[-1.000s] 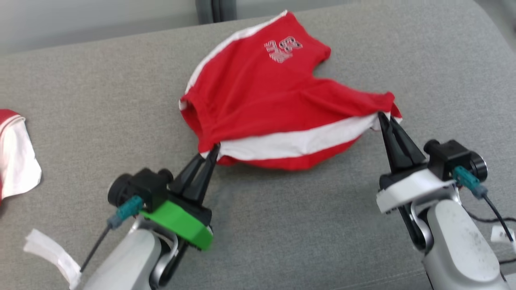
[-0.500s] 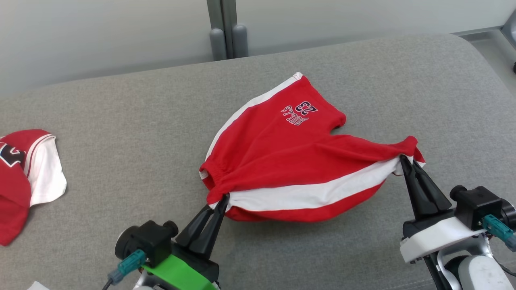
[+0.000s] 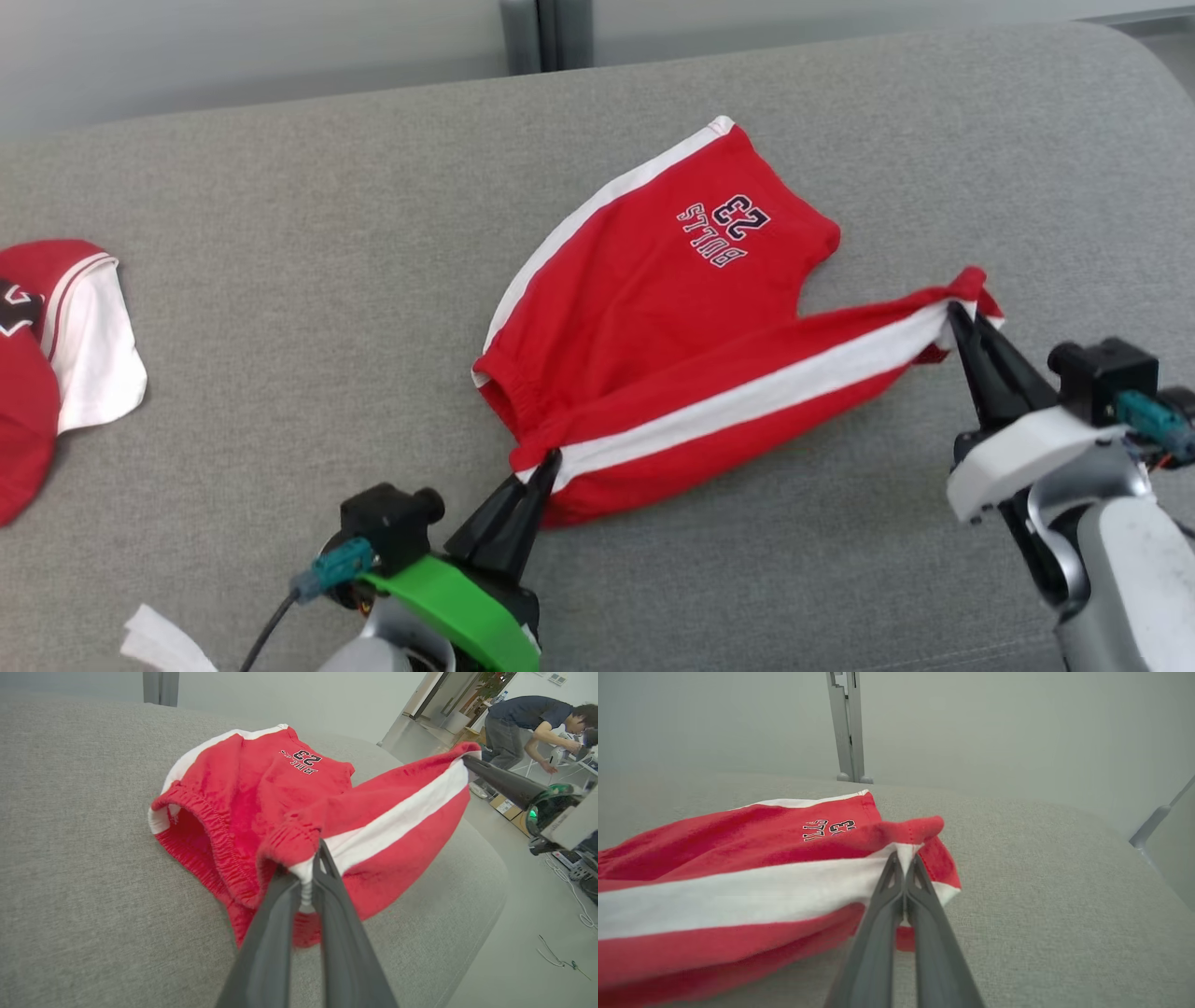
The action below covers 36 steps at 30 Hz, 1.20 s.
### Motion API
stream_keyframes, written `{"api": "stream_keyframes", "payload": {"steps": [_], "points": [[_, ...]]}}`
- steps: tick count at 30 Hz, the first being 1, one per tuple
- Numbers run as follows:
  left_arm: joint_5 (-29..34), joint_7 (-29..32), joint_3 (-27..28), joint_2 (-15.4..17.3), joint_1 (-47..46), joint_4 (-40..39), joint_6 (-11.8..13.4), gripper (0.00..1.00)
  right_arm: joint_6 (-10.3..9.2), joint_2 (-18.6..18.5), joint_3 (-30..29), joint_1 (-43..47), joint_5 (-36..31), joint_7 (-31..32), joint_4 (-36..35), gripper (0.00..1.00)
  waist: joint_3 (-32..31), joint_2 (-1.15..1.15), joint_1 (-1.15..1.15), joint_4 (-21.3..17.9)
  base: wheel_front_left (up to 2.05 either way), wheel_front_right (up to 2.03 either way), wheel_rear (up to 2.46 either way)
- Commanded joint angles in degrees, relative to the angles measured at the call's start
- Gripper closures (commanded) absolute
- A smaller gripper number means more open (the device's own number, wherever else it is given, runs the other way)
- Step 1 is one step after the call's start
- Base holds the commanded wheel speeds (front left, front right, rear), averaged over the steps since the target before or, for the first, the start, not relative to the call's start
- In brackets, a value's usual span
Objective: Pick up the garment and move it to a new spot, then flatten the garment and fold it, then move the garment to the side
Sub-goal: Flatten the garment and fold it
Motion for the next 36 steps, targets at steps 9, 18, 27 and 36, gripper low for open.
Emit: {"api": "stream_keyframes", "payload": {"steps": [9,18,27,36], "points": [[-3.52,1.29,3.08,-3.11,-11.94,6.43,-1.84,1.00,-0.08,-5.29,6.16,-19.44,1.46,3.97,10.91,1.00,8.23,0.00,0.00,4.31,0.00,0.00,0.00],[-5.96,0.38,5.65,-5.67,-21.82,15.18,-2.59,1.00,-0.08,-4.10,11.94,-36.33,2.99,4.55,26.82,1.00,13.58,0.00,0.00,6.10,0.00,0.00,0.00],[-6.83,-1.75,5.39,-8.64,-26.52,20.96,-3.07,1.00,-0.08,-2.95,14.21,-46.88,1.97,2.51,40.45,1.00,16.10,0.00,0.00,7.75,0.00,0.00,0.00],[-6.22,-4.68,5.22,-9.88,-27.02,22.89,-3.32,0.00,-0.08,-1.67,13.11,-52.29,-0.55,-5.82,49.71,0.00,15.81,0.00,0.00,8.46,0.00,0.00,0.00]]}}
